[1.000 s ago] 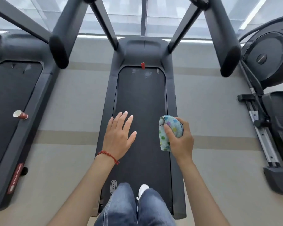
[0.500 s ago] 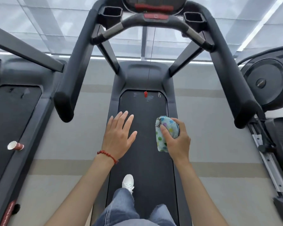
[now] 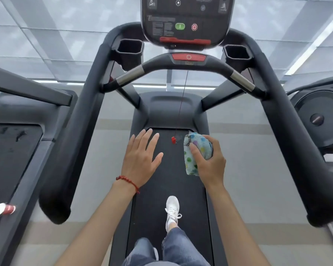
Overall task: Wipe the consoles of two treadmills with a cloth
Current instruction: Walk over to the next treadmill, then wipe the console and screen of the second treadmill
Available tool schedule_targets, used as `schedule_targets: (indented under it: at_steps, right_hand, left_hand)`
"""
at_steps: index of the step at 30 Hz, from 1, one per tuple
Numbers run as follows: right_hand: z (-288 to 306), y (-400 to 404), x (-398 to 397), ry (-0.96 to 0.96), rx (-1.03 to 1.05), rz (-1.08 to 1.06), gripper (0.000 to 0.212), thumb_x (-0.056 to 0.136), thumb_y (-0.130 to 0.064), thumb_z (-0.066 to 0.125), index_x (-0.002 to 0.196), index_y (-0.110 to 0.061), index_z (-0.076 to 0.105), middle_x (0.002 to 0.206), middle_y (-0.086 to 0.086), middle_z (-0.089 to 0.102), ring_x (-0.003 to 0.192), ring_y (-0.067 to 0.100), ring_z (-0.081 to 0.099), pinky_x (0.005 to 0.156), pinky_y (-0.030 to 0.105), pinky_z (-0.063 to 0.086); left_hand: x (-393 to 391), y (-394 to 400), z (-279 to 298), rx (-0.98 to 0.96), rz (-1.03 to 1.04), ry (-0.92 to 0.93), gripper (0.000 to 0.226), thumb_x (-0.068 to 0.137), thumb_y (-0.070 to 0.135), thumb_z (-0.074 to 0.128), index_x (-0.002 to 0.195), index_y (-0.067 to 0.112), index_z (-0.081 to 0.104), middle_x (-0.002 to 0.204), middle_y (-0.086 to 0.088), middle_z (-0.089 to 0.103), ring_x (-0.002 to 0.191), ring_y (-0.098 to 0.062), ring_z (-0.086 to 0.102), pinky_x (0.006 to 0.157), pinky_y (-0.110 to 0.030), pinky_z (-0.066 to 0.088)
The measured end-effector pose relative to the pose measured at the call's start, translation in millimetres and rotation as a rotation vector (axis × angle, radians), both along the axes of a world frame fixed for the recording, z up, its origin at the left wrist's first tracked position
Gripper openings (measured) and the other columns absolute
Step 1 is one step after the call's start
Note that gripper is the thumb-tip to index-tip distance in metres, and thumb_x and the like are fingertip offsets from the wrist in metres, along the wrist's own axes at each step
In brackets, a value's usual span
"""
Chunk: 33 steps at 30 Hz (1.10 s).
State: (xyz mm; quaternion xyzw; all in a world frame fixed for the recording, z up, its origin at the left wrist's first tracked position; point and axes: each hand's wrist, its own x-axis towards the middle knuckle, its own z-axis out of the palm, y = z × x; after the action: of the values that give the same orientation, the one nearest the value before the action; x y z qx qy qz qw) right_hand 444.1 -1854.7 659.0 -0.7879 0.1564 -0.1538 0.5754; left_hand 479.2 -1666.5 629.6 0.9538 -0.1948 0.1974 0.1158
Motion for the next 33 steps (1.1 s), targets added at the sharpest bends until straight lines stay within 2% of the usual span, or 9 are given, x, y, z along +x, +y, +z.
schedule_targets:
  at_steps: [3,8,11,19,24,28,33]
  right_hand:
    - [3.0,-15.0,53.2,-0.017,0.009,0.007,0.027,0.08,-0.027,0.072,0.102,-0.029,0.056,0.086,-0.017,0.062,0.074,-0.005,0.06,0.063,0.011,0.049]
    - [16.1,-40.9,131.0,-0.036,0.022,0.048,0.028,0.08,-0.026,0.072,0.101,-0.03,0.056,0.088,-0.015,0.062,0.074,-0.006,0.059,0.06,0.007,0.046]
    - [26.3,-52.5,175.1,-0.055,0.005,0.057,0.028,0.08,-0.025,0.072,0.103,-0.027,0.056,0.088,-0.015,0.062,0.074,-0.008,0.058,0.059,0.004,0.044]
    - [51.1,-65.5,280.2,-0.14,0.023,0.071,0.031,0.08,-0.023,0.072,0.106,-0.02,0.055,0.09,-0.017,0.06,0.076,-0.012,0.058,0.061,0.003,0.044]
    - [62.6,-66.7,354.3,-0.191,0.026,0.034,0.027,0.081,-0.022,0.071,0.102,-0.022,0.055,0.086,-0.016,0.059,0.072,-0.012,0.058,0.058,0.003,0.043]
    - [73.1,-62.7,415.9,-0.225,-0.019,-0.025,0.026,0.08,-0.023,0.072,0.1,-0.027,0.055,0.087,-0.019,0.059,0.075,-0.012,0.057,0.064,0.002,0.043]
    - [90.7,-56.3,486.6,-0.273,-0.041,-0.054,0.028,0.08,-0.021,0.072,0.101,-0.025,0.054,0.088,-0.021,0.058,0.077,-0.014,0.056,0.065,0.001,0.04]
  left_hand:
    - [50.9,-13.5,3.1,0.001,0.034,-0.012,0.051,0.087,0.035,0.042,0.125,0.003,0.056,0.126,-0.017,0.055,0.12,-0.029,0.042,0.102,-0.047,0.035]
    - [127.0,-37.9,17.9,-0.002,0.049,-0.034,0.051,0.088,0.036,0.042,0.126,0.004,0.054,0.127,-0.017,0.054,0.122,-0.029,0.04,0.102,-0.048,0.035]
    - [169.3,-50.1,30.5,-0.024,0.058,-0.06,0.051,0.089,0.035,0.042,0.126,0.002,0.054,0.127,-0.018,0.054,0.123,-0.03,0.039,0.104,-0.045,0.029]
    - [275.2,-66.8,59.5,-0.042,0.069,-0.105,0.052,0.089,0.036,0.042,0.127,0.002,0.054,0.129,-0.019,0.052,0.123,-0.034,0.044,0.105,-0.048,0.03]
    - [358.2,-68.0,70.1,-0.062,0.037,-0.134,0.052,0.089,0.037,0.042,0.127,0.003,0.053,0.131,-0.019,0.051,0.123,-0.035,0.044,0.105,-0.05,0.031]
    - [425.0,-65.5,79.6,-0.044,0.001,-0.169,0.052,0.089,0.037,0.042,0.127,0.003,0.053,0.131,-0.019,0.052,0.124,-0.033,0.042,0.104,-0.051,0.035]
    - [498.1,-61.1,94.3,-0.079,-0.033,-0.212,0.052,0.089,0.036,0.041,0.128,0.004,0.053,0.131,-0.017,0.052,0.125,-0.029,0.037,0.107,-0.045,0.025]
